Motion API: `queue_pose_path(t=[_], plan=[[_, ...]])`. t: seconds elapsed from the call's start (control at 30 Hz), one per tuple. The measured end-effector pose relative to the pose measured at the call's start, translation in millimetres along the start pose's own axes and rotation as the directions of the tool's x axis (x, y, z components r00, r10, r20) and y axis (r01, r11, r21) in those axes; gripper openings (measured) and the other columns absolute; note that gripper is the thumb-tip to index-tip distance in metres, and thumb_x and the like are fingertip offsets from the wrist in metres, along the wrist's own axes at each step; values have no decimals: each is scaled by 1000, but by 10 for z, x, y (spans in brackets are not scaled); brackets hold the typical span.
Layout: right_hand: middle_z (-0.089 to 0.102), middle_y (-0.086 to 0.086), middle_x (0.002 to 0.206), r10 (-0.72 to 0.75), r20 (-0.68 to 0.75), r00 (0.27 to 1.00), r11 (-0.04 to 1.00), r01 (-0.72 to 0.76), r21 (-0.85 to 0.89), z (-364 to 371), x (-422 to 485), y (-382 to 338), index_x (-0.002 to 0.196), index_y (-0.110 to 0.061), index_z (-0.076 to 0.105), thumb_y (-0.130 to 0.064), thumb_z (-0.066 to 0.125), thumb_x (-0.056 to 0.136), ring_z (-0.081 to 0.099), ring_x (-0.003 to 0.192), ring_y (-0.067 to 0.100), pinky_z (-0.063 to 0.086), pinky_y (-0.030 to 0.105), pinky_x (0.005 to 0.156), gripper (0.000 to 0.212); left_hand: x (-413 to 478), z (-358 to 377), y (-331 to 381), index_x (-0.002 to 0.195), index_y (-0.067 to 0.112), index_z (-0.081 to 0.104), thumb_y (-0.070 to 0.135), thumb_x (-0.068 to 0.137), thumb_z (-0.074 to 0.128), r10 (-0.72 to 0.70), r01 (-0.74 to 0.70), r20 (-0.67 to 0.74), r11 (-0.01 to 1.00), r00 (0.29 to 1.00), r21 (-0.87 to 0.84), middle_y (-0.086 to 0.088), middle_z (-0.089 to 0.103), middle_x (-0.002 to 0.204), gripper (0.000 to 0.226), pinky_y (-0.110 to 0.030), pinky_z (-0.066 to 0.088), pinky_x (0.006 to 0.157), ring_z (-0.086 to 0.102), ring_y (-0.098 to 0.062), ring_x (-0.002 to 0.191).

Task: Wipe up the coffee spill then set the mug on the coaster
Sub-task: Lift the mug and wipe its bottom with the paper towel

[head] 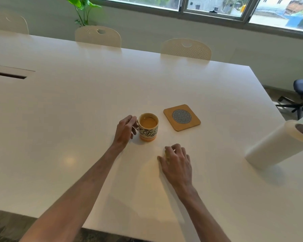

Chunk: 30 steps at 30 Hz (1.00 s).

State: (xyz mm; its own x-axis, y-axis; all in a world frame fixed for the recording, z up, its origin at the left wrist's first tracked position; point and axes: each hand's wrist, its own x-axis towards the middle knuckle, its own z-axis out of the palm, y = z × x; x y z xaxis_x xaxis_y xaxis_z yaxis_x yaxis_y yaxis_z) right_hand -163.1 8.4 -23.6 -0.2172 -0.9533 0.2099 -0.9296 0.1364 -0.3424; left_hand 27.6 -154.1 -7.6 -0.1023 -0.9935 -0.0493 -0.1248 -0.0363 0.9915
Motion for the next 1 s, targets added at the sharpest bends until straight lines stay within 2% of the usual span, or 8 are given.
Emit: queue_pose_path(t=[0.1,0.2,0.33,0.5,0.57,0.7,0.87,1.0], plan=[[64,0,128,-5,-32,999,1000,4,-20,18,3,7,135,-19,72,-46,72,99,63,117,23,57,40,98,44,35,-40,-15,85,13,57,28,113,49,-26,32,89,997,996,-67,-4,66,79,32,-30,39,51,56,-20,59],[65,-1,129,18,-36,999,1000,-18,2,19,33,11,137,-20,71,-47,72,99,63,118,22,57,41,99,47,74,-88,-45,85,15,57,31,113,49,-46,68,164,989,985,-130,0,61,77,32,-30,43,52,55,-18,60],[63,-2,127,31,-32,999,999,-31,-17,11,44,-20,136,-22,71,-49,70,99,62,118,21,56,42,99,46,98,-114,-107,81,23,59,34,112,53,-73,110,186,974,980,-199,2,47,75,33,-29,42,53,44,-14,61],[63,-2,129,31,-29,999,999,-32,-25,-7,30,-50,140,-22,69,-52,68,99,62,118,21,57,42,98,50,99,-103,-158,77,26,42,27,114,49,-92,146,197,948,976,-282,4,30,74,37,-25,34,56,28,-14,64],[64,-1,129,29,-27,999,999,-30,-19,-17,15,-57,141,-22,67,-50,67,99,62,117,22,58,42,97,52,95,-94,-160,78,26,41,27,114,49,-108,169,200,932,974,-320,4,28,73,37,-25,32,57,23,-15,65],[64,-2,131,9,-15,1000,1000,-9,-7,-3,-21,-31,144,-21,64,-31,66,100,63,120,21,60,38,95,45,101,-80,-118,79,25,45,28,115,50,-134,197,186,903,973,-381,3,26,74,37,-25,31,55,23,-13,61],[71,-3,127,38,-105,994,995,-29,92,10,42,48,134,-20,69,-19,65,105,69,113,21,64,40,78,29,147,-112,111,74,26,47,28,115,50,-96,158,170,903,981,-400,3,25,74,42,-24,31,54,23,-11,57],[76,2,127,73,-146,987,977,-41,212,42,375,65,130,-15,72,-18,65,108,74,107,25,65,44,84,23,191,-158,313,73,27,50,31,115,51,-79,130,137,897,987,-422,6,30,71,42,-23,31,53,26,-10,55]])
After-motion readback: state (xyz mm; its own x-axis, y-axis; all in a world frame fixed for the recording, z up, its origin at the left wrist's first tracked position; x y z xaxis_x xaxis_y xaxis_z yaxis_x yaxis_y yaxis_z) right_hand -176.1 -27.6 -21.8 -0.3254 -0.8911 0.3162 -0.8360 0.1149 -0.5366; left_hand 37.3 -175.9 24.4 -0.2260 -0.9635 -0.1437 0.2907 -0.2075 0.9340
